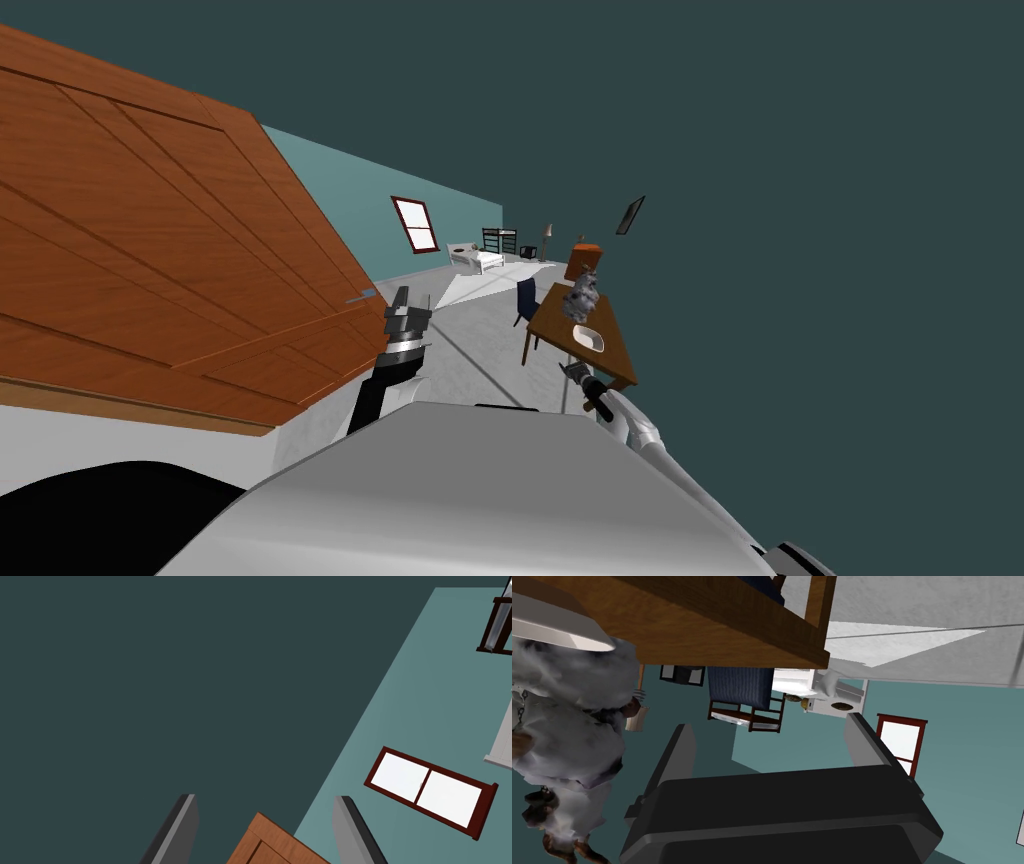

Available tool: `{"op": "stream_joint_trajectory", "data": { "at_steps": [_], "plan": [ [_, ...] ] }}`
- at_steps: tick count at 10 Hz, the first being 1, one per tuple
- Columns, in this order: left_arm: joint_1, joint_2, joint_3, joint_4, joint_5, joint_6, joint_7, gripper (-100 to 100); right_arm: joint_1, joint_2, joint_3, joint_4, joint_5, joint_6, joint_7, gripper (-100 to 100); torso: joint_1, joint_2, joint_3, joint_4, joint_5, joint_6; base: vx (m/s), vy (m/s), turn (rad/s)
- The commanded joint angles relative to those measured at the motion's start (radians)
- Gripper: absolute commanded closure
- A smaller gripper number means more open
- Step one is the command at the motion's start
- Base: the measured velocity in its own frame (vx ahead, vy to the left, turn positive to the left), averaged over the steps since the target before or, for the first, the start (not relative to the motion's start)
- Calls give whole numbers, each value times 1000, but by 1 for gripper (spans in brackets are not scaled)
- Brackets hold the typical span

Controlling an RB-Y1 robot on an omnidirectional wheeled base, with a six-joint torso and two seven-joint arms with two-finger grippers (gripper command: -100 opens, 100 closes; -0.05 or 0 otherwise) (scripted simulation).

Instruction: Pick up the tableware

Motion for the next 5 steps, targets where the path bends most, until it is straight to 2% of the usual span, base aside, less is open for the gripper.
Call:
{"op": "stream_joint_trajectory", "data": {
  "at_steps": [1, 2, 5],
  "plan": [
    [0, 0, 0, 0, 0, 0, 0, 0, -13, -5, 6, 42, 14, 12, 19, -100, 0, 0, 0, 0, 0, 0, 21, -18, 67],
    [0, 0, 0, 0, 0, 0, 0, 0, -36, -22, 16, 84, 38, 26, 50, -100, 0, 0, 0, 0, 0, 0, 25, -22, 122],
    [0, 0, 0, 0, 0, 0, 0, 0, -58, -38, 25, 146, 60, 39, 80, -100, 0, -1, 0, 0, 0, 0, 29, -23, 87]
  ]
}}
